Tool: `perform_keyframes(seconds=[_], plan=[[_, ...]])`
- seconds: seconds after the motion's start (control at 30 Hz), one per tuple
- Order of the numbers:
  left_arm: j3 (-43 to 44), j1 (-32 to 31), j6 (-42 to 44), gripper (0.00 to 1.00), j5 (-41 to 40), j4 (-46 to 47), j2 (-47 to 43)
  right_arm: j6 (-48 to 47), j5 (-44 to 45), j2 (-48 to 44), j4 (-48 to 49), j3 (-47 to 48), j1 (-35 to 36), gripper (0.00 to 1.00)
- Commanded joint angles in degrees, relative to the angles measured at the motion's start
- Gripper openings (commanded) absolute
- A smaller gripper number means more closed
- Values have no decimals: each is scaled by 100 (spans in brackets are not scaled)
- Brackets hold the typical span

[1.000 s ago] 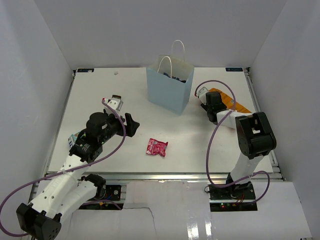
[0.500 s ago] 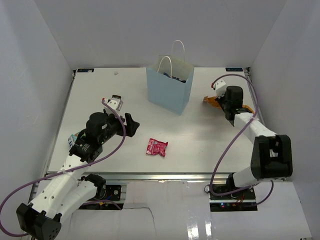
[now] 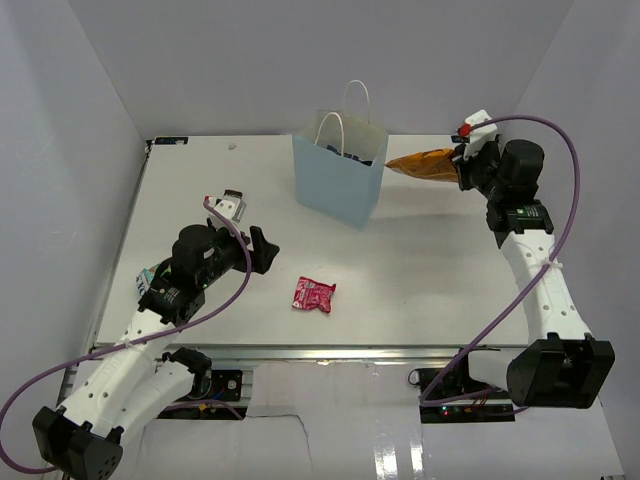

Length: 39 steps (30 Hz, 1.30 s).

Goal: Place the snacks into the paper bag

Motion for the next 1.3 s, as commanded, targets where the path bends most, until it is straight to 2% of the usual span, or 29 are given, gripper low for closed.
perform_keyframes(seconds=[0.0,0.27,0.53,0.9,1.27], plan=[[-48,23,-37,88,-11,25,-88,697,-877,-230,358,411,-1,8],[-48,23,-28,88,-37,16,-70,2409,-1976,42,525,1728,8,8],[-48,23,-28,88,-20,7,-35,3878,-2504,929,1052,3310,105,8],[-100,23,51,88,385,165,-167,5610,-2575,2098,2361,4041,720,8],[-109,23,77,88,437,174,-149,7139,-2628,2731,3161,4121,1036,8]])
